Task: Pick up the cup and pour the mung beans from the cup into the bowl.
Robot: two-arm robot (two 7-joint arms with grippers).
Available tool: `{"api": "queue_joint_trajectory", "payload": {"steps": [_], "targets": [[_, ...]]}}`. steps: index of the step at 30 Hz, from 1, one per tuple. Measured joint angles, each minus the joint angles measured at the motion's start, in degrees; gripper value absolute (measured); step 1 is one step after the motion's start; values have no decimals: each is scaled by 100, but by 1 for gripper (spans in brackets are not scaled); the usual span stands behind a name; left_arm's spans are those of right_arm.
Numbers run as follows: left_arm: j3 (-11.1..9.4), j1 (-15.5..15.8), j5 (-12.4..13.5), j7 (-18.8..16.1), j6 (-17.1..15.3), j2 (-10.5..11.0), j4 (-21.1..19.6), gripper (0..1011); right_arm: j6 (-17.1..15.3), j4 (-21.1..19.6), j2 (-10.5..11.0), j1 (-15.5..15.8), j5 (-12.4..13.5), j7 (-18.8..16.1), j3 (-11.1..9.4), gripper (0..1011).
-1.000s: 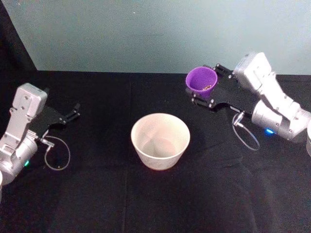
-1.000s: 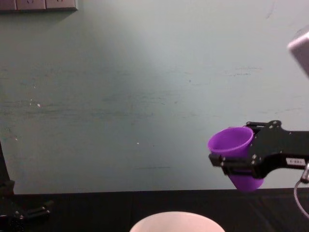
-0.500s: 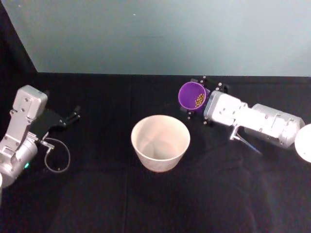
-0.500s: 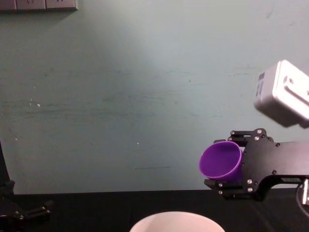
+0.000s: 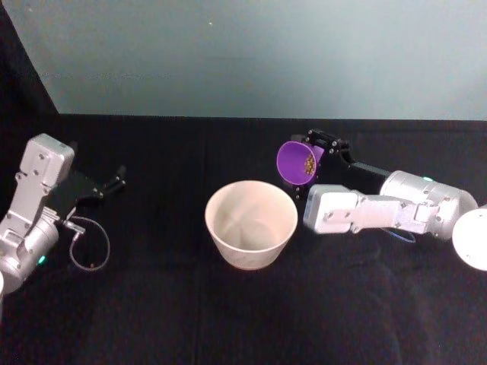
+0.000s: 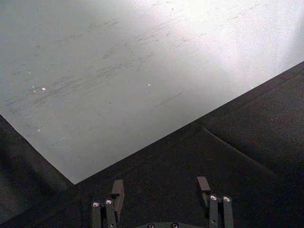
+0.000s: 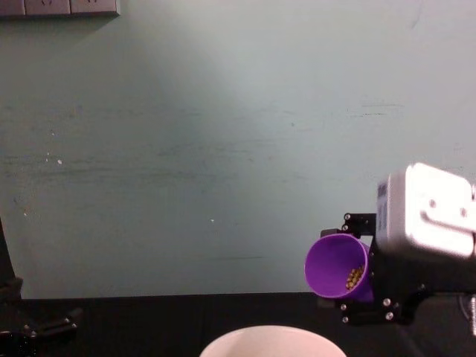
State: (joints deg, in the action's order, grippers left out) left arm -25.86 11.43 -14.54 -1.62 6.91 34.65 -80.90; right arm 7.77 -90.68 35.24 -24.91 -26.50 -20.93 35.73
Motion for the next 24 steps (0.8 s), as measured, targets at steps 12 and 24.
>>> {"api": "queue_joint_trajectory", "payload": {"steps": [12, 24], "targets": [[0, 0, 0, 0, 0, 0, 0, 1000, 16, -76, 28, 16, -1049, 307, 177, 739], [0, 0, 0, 0, 0, 0, 0, 1000, -1, -48, -47, 13, -1911, 513, 363, 739]]}}
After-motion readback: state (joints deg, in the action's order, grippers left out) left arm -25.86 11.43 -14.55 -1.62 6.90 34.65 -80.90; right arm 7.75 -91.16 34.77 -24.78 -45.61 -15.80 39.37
